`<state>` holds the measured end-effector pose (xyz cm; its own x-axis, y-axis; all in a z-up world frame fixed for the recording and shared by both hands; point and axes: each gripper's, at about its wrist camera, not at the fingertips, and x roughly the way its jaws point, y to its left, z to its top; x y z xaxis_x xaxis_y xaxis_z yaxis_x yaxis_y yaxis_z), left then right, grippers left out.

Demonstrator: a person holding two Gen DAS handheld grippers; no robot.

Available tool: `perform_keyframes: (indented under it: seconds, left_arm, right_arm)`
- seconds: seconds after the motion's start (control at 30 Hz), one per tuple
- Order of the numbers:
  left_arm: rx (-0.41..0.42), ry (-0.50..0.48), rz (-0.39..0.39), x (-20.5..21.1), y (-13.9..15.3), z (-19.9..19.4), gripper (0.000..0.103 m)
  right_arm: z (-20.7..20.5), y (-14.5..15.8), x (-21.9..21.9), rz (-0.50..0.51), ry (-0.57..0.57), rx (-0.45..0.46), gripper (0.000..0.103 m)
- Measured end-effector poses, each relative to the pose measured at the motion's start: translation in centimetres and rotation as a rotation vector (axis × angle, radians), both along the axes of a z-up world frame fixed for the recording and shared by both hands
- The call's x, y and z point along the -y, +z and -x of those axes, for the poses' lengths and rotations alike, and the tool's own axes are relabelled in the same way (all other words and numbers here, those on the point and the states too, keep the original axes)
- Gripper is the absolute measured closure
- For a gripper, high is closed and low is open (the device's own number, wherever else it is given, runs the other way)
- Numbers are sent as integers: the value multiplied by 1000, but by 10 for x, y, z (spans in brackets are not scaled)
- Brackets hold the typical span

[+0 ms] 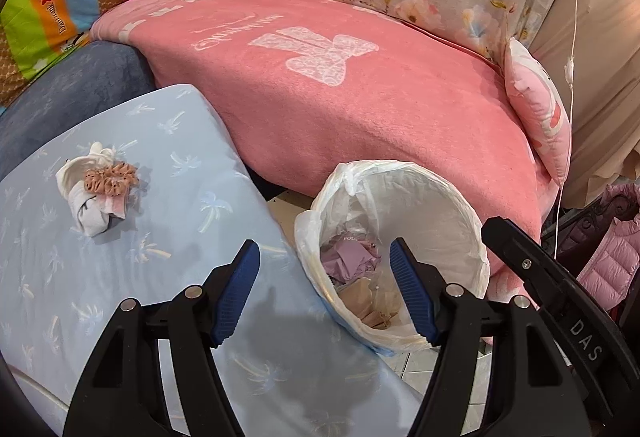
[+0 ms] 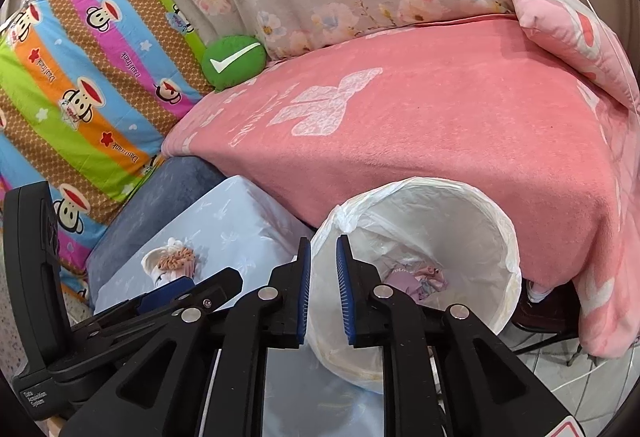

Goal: Collect trash
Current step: 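Open both tools to drop scarf and stocking into the bin, then move both open tools back to the white socks and scrunchie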

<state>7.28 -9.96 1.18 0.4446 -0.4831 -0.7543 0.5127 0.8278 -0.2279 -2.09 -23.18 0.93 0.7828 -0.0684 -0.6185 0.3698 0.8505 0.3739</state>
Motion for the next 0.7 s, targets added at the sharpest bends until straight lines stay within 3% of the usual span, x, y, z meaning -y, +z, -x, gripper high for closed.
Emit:
perform_keyframes:
  seconds: [0.3,0.43,0.57,0.7]
  left_arm:
    - [-23,56,8,-25,-5,-7,38]
    - [-37,90,13,-40,-9,-12,38]
    - [-54,133,19,-59,-13,-19,31]
    - [-72,181,23,-80,-19,-26,31]
  right_arm:
    - [-8,0,-26,17,55,-16,85]
    - [-15,1,-39,23,76,-20,79]
    - [-23,-1,-54,29,107,-32,79]
    - [-32,-2,-70,37,143,-44,79]
